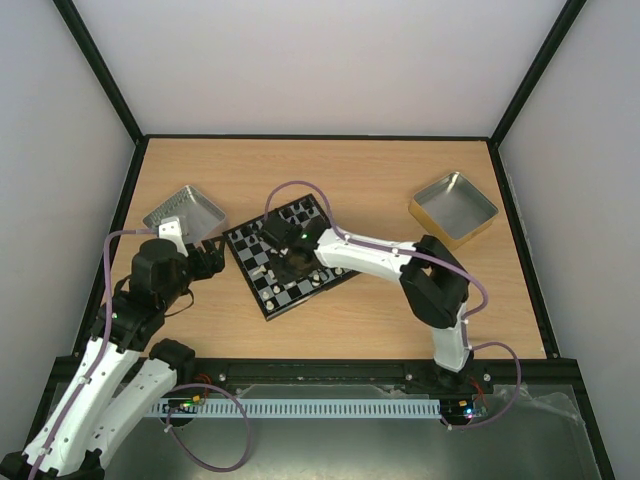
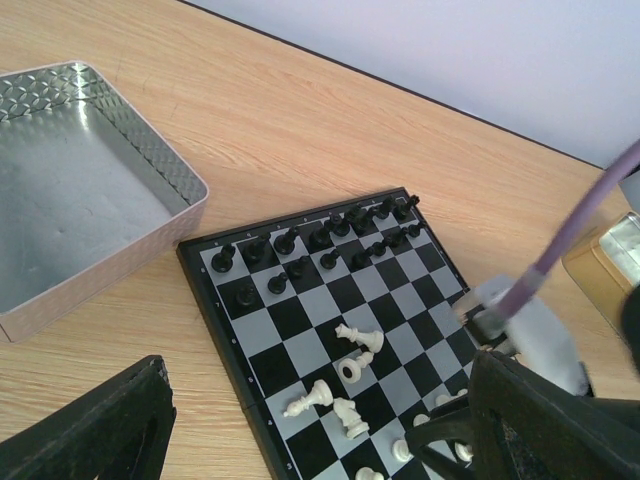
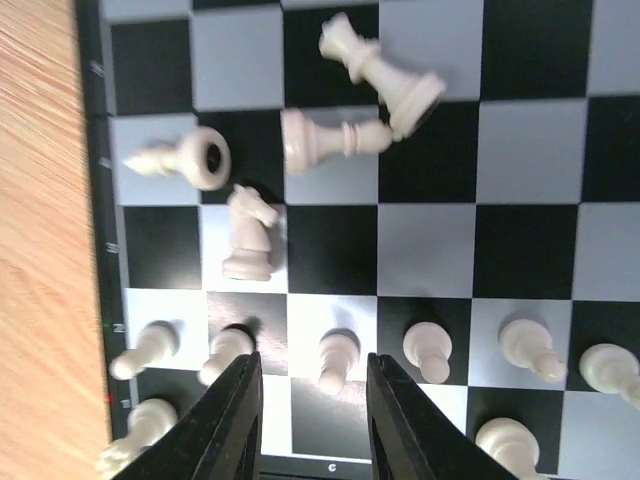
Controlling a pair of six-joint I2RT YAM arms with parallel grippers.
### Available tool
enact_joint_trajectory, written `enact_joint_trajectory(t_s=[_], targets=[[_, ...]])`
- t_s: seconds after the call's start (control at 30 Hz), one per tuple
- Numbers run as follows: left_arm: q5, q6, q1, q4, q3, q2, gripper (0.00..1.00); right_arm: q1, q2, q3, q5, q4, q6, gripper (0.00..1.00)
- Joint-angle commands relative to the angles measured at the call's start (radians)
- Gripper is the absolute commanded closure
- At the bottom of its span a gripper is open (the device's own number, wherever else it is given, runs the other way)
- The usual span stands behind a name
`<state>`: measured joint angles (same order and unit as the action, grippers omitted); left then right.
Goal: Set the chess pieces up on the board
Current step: Place the chess piece on the chessboard, then pick up the chess piece from the chessboard.
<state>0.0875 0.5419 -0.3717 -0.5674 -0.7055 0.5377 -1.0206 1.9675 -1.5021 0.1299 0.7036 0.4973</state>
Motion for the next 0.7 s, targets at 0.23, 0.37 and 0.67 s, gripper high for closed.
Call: enact_joint_trajectory(t_s=[0.23, 0.37, 0.67], targets=[[0.01, 0.005, 0.005, 0.012, 0.009, 0.02, 0.18, 0.061, -0.064, 0.026, -0.062, -0.164, -0.019, 0.71], [-0.011, 0.016, 0.004, 0.02, 0.015, 0.041, 0.18, 0.087, -0.005, 0.008, -0.043, -0.217, -0.075, 0.7], [-0.047, 0.037, 0.005, 0.04, 0.027, 0.098, 0.18, 0.116, 0.079, -0.045, -0.029, -0.277, -0.185, 0.65]])
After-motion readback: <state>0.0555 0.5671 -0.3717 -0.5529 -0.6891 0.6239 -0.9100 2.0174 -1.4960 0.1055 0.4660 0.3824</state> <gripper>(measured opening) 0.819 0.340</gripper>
